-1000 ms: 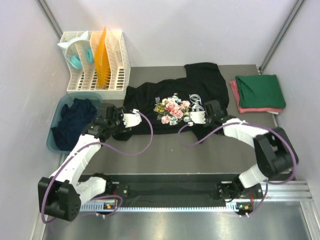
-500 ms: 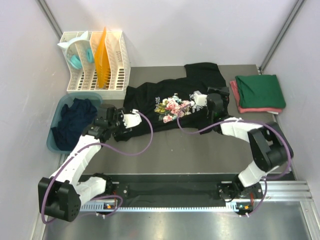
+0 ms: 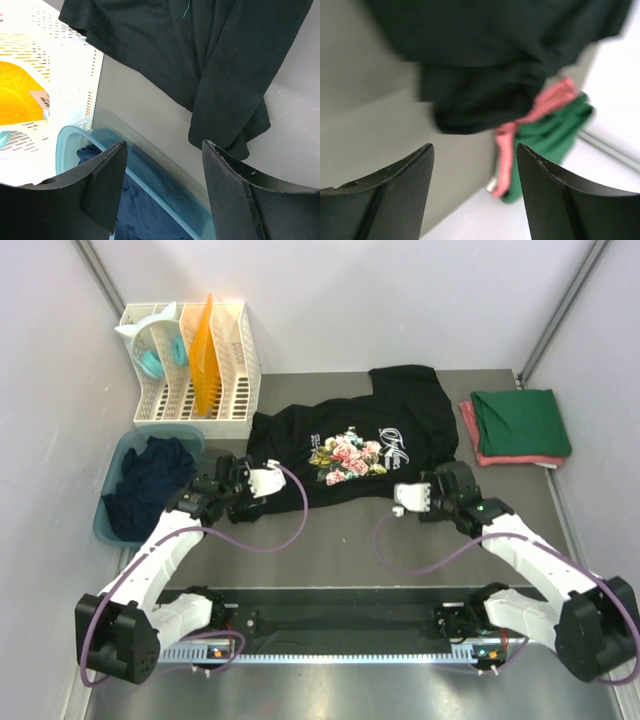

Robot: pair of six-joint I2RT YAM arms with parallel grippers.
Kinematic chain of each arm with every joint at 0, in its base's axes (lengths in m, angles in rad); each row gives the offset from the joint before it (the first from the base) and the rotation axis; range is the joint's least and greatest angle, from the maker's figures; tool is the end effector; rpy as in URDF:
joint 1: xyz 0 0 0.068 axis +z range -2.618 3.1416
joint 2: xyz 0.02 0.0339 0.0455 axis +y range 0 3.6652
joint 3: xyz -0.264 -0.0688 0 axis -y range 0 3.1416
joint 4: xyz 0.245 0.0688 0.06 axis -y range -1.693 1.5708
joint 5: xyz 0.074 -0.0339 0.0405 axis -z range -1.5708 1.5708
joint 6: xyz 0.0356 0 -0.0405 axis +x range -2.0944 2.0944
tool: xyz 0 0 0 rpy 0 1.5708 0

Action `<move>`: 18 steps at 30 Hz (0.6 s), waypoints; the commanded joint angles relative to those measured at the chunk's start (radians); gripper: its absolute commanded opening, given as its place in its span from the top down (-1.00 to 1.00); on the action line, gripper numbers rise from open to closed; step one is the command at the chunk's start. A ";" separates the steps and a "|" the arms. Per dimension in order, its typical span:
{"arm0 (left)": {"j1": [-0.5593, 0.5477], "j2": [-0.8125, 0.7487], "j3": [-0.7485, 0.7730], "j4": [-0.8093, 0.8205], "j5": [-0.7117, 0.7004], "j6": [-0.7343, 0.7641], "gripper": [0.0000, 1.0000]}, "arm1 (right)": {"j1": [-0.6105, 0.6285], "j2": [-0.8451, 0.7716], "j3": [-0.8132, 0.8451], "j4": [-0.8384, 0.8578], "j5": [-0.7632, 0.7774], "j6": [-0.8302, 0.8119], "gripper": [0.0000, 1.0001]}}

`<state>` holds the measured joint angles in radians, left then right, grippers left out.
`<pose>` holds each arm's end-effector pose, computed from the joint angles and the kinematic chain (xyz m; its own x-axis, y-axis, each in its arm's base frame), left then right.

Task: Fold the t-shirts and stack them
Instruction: Flatten out the tshirt

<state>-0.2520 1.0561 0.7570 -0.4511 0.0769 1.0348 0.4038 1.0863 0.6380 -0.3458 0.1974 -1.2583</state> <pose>0.2143 -0.0580 0.2538 -0.0767 0.9049 -0.4186 0.7224 0.3398 0.6022 0.2052 0.0801 0.2173 0.0447 -0.9956 -0.0824 -0.7037 0.0272 -0.7100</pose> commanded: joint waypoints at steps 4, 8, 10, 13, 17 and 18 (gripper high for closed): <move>-0.033 -0.004 0.053 -0.026 -0.020 -0.030 -0.33 | -0.002 -0.098 -0.041 -0.220 -0.237 -0.053 -0.35; -0.056 0.004 0.054 -0.017 -0.037 -0.024 -0.33 | 0.010 -0.075 -0.106 -0.174 -0.250 -0.062 -0.36; -0.069 0.015 0.065 -0.015 -0.049 -0.033 -0.33 | 0.010 -0.045 -0.136 -0.119 -0.243 -0.072 -0.36; -0.082 0.030 0.079 -0.021 -0.060 -0.038 -0.33 | 0.012 0.058 -0.141 -0.058 -0.245 -0.061 -0.36; -0.092 0.033 0.087 -0.020 -0.068 -0.030 -0.33 | 0.010 0.145 -0.178 0.179 -0.201 -0.035 -0.36; -0.093 0.035 0.093 -0.021 -0.068 -0.032 -0.33 | 0.004 0.153 -0.187 0.209 -0.172 -0.041 -0.35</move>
<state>-0.3367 1.0893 0.7994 -0.4751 0.0200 1.0149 0.4114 1.1713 0.4927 -0.3538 0.0147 -1.3155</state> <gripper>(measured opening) 0.664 0.678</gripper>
